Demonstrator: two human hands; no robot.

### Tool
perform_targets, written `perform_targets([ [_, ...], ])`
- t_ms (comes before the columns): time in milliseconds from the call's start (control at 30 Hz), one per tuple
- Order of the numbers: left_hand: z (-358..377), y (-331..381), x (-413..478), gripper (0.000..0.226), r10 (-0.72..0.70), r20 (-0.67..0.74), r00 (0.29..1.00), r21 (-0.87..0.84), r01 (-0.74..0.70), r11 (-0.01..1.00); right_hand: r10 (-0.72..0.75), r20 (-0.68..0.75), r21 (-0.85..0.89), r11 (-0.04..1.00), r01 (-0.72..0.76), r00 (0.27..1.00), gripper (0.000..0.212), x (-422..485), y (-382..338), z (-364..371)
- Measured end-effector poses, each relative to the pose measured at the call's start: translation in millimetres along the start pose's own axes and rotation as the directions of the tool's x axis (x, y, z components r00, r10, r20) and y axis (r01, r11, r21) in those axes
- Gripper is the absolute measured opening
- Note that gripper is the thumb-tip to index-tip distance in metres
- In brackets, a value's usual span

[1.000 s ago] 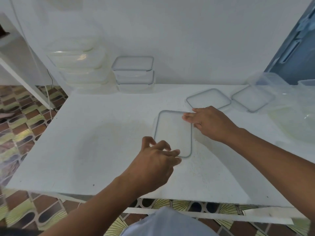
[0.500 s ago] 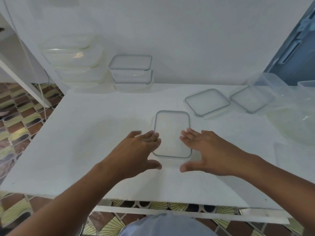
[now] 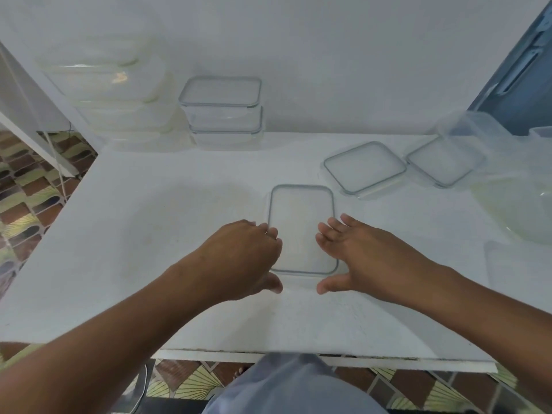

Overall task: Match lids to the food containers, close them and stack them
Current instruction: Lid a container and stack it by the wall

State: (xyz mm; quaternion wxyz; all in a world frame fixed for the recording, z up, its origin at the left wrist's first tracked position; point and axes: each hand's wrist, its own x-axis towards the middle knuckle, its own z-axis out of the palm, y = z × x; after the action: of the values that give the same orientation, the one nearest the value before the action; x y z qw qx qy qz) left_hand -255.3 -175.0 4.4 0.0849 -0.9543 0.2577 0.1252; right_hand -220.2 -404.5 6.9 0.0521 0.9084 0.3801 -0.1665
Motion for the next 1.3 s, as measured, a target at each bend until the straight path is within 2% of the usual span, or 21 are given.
perform_targets([
  [167,-12,-2,9,0.058,-0.007,0.075,0.997,0.038,0.005,0.999,0.058,0.083,-0.006,0.998,-0.058,0.995,0.09,5,-3,-12],
  [300,-19,0,12,0.056,-0.015,0.062,0.998,0.053,0.012,0.998,0.073,0.057,-0.009,0.997,-0.073,0.996,0.088,10,-2,-16],
  [400,1,6,7,0.051,0.02,-0.098,0.995,0.072,-0.013,0.997,0.075,-0.079,-0.006,0.997,-0.076,0.994,0.083,6,-7,1],
  [500,34,11,-7,0.063,-0.038,-0.274,0.961,0.013,0.044,0.999,0.11,-0.219,0.059,0.993,-0.099,0.969,0.079,4,-5,30],
  [567,51,14,-12,0.067,-0.07,-0.384,0.921,-0.066,0.049,0.997,0.119,-0.225,0.062,0.992,-0.108,0.967,0.078,5,-3,39],
  [667,59,19,-11,0.068,-0.106,-0.447,0.888,-0.122,0.057,0.991,0.113,-0.209,0.059,0.993,-0.103,0.971,0.079,6,-5,34],
  [867,64,15,-10,0.072,-0.139,-0.455,0.879,-0.213,0.044,0.976,0.132,-0.241,0.119,0.987,-0.105,0.962,0.081,5,-5,32],
  [933,63,16,-11,0.072,-0.178,-0.425,0.888,-0.314,0.04,0.949,0.13,-0.252,0.178,0.98,-0.087,0.959,0.086,3,-4,30],
  [967,62,16,-13,0.072,-0.215,-0.401,0.89,-0.396,0.043,0.917,0.103,-0.302,0.153,0.986,-0.059,0.948,0.09,3,-2,32],
  [1033,61,14,-19,0.07,-0.275,-0.338,0.9,-0.531,0.059,0.845,0.096,-0.3,0.156,0.986,-0.05,0.949,0.09,1,-4,36],
  [1100,61,9,-24,0.065,-0.267,-0.351,0.898,-0.516,0.052,0.855,0.132,-0.268,0.171,0.981,-0.088,0.954,0.086,-3,-12,37],
  [1200,61,-2,-32,0.055,-0.241,-0.418,0.876,-0.401,0.06,0.914,0.085,-0.342,0.132,0.99,-0.042,0.936,0.083,-10,-25,48],
  [1300,61,-20,-31,0.054,-0.284,-0.431,0.857,-0.389,0.108,0.915,0.055,-0.396,0.107,0.994,-0.013,0.917,0.078,-13,-41,56],
])
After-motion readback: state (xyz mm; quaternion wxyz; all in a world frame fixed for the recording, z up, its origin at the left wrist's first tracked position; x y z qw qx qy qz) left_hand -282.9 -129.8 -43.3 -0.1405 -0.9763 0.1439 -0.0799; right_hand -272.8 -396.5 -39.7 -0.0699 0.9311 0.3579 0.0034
